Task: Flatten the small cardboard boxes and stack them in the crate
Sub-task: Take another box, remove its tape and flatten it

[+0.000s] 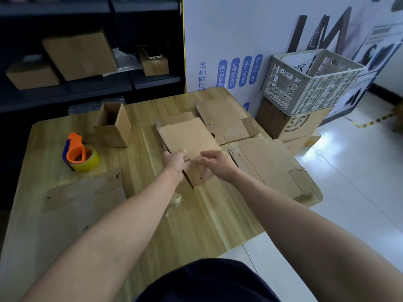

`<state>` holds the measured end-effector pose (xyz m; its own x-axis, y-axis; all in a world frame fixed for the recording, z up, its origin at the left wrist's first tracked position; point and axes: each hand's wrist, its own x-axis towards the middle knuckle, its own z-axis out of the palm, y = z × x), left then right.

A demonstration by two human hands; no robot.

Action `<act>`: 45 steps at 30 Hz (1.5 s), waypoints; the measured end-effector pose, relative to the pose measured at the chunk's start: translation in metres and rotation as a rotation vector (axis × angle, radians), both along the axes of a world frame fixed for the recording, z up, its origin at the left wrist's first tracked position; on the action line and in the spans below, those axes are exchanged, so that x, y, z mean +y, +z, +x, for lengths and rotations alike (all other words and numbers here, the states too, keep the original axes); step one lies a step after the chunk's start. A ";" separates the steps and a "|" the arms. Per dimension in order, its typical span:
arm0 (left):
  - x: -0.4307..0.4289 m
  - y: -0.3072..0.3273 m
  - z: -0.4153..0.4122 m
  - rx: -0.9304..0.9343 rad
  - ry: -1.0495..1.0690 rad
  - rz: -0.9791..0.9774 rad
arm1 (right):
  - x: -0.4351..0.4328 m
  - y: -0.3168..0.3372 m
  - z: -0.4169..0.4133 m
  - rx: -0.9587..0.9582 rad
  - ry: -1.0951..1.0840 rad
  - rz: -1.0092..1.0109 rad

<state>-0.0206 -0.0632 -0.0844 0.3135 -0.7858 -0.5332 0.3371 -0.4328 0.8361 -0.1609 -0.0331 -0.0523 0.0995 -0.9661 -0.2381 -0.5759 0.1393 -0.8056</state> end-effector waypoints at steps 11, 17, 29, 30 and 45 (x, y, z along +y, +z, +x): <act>0.041 -0.040 -0.015 -0.304 -0.574 0.242 | 0.005 -0.053 -0.053 0.387 -0.100 0.227; 0.065 -0.063 -0.030 -0.933 -0.991 0.313 | 0.023 -0.092 -0.064 0.553 0.119 0.320; 0.076 -0.105 -0.035 -1.295 -1.181 0.166 | 0.020 -0.127 -0.079 0.783 0.544 0.175; 0.076 -0.107 -0.037 -1.308 -1.169 0.162 | 0.018 -0.129 -0.079 0.801 0.554 0.160; 0.063 -0.104 -0.058 -1.162 -1.011 0.211 | -0.002 -0.132 -0.080 0.809 0.543 0.181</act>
<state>-0.0782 -0.0002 -0.1887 0.0230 -0.8626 -0.5054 -0.9240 -0.2114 0.3187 -0.2411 -0.0348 -0.1846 0.2599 -0.7799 -0.5694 -0.9654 -0.2239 -0.1339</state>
